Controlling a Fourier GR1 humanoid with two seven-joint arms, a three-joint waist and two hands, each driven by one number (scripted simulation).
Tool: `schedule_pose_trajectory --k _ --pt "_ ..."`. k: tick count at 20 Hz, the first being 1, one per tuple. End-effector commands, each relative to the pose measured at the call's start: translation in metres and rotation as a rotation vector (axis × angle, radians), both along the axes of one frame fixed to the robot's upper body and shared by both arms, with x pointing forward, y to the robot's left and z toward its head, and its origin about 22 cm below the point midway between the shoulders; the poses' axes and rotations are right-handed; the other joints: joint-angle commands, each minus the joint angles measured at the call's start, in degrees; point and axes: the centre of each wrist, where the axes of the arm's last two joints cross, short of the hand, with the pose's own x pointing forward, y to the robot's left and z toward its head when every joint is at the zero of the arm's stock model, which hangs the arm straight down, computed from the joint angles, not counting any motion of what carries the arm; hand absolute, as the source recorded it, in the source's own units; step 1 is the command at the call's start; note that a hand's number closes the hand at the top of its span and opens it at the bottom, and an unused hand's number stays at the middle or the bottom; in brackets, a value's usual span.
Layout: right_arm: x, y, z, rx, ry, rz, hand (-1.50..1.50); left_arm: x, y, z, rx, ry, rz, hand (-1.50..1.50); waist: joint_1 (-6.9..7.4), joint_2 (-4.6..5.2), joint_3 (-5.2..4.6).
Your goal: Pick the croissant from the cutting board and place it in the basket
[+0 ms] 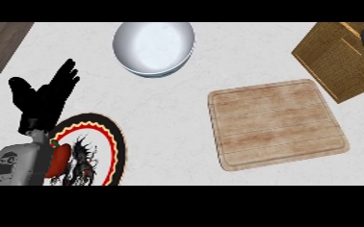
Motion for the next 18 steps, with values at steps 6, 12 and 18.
schedule_pose_trajectory --k 6,12,18 --pt "-0.019 -0.019 0.018 0.123 -0.362 -0.099 -1.50 -0.018 0.010 -0.018 0.003 0.031 0.060 0.00 -3.58 -1.70 -0.10" --pt "-0.056 -0.024 -0.022 0.170 -0.276 -0.003 -1.50 -0.027 0.041 -0.011 0.013 0.050 0.116 0.00 -6.15 -2.65 -0.13" --pt "-0.099 -0.014 -0.046 0.223 -0.212 0.107 -1.50 -0.027 0.036 -0.011 0.003 0.060 0.127 0.00 -7.10 -2.79 -0.17"
